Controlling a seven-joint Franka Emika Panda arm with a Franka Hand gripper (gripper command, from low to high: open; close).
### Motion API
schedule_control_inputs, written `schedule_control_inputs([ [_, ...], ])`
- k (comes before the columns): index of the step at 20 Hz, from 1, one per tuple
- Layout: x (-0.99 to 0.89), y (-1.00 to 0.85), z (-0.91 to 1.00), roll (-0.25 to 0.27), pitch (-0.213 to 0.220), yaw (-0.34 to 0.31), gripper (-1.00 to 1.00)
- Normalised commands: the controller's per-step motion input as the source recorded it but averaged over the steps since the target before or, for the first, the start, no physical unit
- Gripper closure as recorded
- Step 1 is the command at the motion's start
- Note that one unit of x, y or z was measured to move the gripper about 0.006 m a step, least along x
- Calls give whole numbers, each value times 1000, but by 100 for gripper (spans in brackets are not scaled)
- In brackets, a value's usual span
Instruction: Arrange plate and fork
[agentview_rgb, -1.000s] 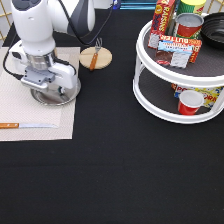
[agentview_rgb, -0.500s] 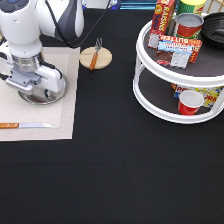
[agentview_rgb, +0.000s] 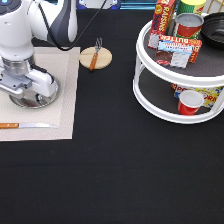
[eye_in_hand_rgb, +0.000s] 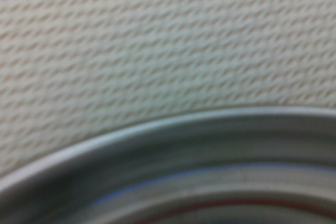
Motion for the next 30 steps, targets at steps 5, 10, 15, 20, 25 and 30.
schedule_control_inputs([
  [5,321,-733,117,91,51,104,-100],
  [10,241,-181,236,93,96,91,-100],
  [15,-2,422,627,54,63,124,-100],
  [20,-385,636,569,51,10,72,-100],
  [25,-759,731,518,6,-49,47,-100],
  [30,-961,645,359,-3,-128,15,-100],
])
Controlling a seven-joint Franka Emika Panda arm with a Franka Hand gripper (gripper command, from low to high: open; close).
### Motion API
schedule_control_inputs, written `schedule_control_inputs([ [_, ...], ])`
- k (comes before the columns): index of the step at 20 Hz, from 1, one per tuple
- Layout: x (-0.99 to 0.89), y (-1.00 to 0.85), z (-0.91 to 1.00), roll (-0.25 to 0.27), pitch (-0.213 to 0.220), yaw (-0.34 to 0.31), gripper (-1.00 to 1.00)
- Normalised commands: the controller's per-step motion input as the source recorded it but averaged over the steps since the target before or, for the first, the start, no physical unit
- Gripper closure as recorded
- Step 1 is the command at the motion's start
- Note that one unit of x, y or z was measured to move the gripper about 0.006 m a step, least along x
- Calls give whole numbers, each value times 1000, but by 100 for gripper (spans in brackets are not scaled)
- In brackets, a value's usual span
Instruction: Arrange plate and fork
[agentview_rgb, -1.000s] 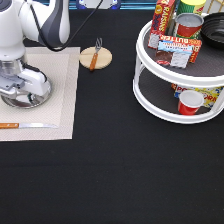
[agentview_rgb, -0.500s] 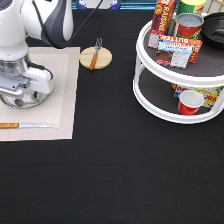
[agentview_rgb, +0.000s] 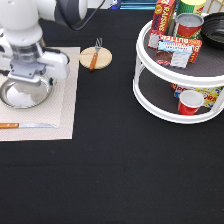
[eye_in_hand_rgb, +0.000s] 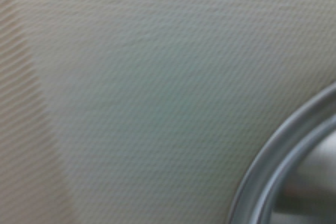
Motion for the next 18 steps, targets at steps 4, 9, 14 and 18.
schedule_control_inputs([
  [4,-931,578,124,-27,-178,0,-100],
  [9,-883,571,1,-42,-196,0,-100],
  [14,-807,718,35,-50,-164,0,-100],
  [18,-739,805,99,-50,-148,0,-100],
])
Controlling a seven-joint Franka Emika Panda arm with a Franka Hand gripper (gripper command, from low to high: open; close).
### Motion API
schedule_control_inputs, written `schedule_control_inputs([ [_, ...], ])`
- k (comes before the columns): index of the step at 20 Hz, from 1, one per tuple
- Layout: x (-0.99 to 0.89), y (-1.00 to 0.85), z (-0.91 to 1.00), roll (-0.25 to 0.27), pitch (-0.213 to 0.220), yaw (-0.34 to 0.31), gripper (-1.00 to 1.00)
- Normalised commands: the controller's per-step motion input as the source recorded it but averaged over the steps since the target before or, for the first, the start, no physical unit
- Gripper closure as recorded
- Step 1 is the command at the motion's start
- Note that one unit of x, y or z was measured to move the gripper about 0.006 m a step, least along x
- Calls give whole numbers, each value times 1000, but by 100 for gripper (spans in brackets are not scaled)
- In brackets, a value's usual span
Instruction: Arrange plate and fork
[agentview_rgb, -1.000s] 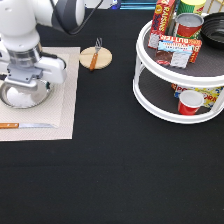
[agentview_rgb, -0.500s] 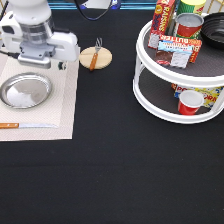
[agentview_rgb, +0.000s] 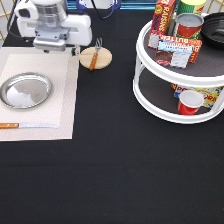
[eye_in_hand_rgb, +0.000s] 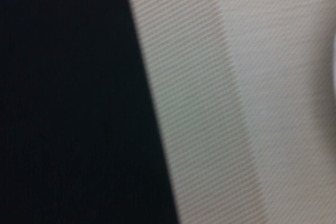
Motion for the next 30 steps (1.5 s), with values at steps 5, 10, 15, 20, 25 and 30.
schedule_control_inputs([
  [5,-690,789,-6,-83,-150,0,-100],
  [10,-706,754,-187,-106,-123,0,-100],
  [15,-833,370,-417,-67,-96,16,-100],
  [20,-598,-148,-422,13,-78,47,-100],
  [25,-220,-72,-371,22,-86,71,-100],
  [30,4,-29,-385,35,-81,46,-100],
])
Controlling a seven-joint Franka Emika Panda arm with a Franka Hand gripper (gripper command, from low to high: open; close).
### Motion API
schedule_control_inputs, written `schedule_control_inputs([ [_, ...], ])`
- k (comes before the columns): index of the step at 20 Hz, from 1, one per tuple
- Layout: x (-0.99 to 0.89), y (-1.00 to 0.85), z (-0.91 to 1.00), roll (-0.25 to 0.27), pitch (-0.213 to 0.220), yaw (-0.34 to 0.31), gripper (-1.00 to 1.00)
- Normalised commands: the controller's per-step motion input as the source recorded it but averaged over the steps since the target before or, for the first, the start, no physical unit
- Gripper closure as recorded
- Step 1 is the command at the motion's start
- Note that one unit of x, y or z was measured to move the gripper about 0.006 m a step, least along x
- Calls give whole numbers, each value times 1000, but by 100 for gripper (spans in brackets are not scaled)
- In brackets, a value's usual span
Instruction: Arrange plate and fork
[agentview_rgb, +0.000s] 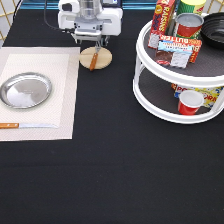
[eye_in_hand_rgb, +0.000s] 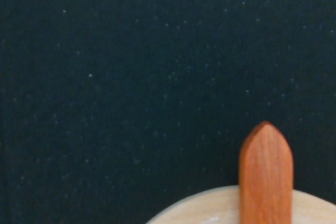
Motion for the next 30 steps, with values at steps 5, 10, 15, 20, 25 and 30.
schedule_control_inputs([
  [5,0,-18,-349,47,-58,30,-100],
  [10,0,-7,-189,42,-35,17,-100],
  [15,59,-33,-79,41,-14,7,-100],
  [20,42,-134,-220,57,-14,3,-100],
  [25,63,-149,-134,71,-8,2,-100],
  [30,45,-101,-70,65,-1,1,100],
])
